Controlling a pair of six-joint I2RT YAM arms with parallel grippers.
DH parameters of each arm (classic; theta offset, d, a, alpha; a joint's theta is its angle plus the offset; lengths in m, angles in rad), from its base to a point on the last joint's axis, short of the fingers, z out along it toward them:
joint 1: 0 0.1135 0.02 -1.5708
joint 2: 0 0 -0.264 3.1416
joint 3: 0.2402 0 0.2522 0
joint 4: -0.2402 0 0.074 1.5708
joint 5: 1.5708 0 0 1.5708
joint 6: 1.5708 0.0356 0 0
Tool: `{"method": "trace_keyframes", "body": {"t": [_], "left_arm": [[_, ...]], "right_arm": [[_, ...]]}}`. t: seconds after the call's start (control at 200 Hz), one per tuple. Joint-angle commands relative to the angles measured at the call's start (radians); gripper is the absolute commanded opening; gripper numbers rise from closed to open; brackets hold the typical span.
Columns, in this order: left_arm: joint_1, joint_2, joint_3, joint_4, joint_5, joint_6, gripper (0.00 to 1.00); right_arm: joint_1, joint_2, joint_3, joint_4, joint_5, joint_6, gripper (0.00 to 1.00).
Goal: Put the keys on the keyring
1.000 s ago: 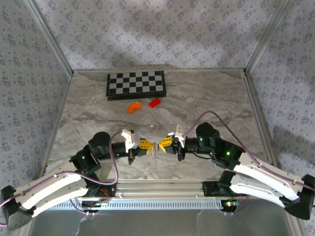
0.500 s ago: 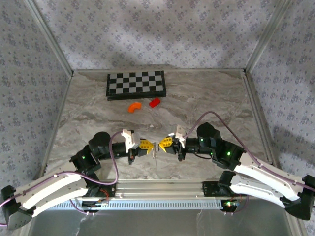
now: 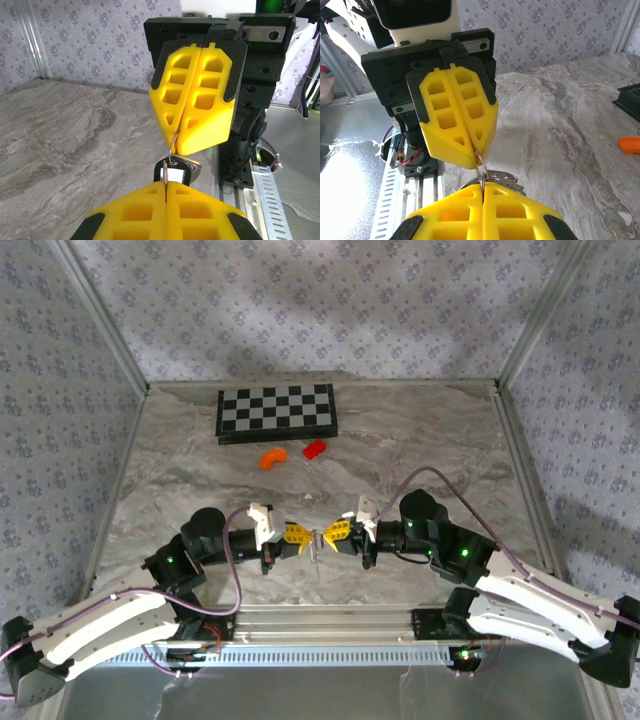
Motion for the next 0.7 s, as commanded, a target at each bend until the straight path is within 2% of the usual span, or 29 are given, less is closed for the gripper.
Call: {"method": "trace_keyframes", "body": {"t": [0.0, 0.695], "left_arm": [[-0.01, -0.008, 0.013, 0.054, 0.025, -0.008, 0.0], [-0.015, -0.015, 0.018, 0.044, 0.02, -0.005, 0.0]], "right_arm": [[0.008, -0.009, 0.009, -0.004, 0.0, -0.017, 0.0], [0.011, -0.021, -0.002, -0.012, 0.031, -0.02, 0.0]]}}
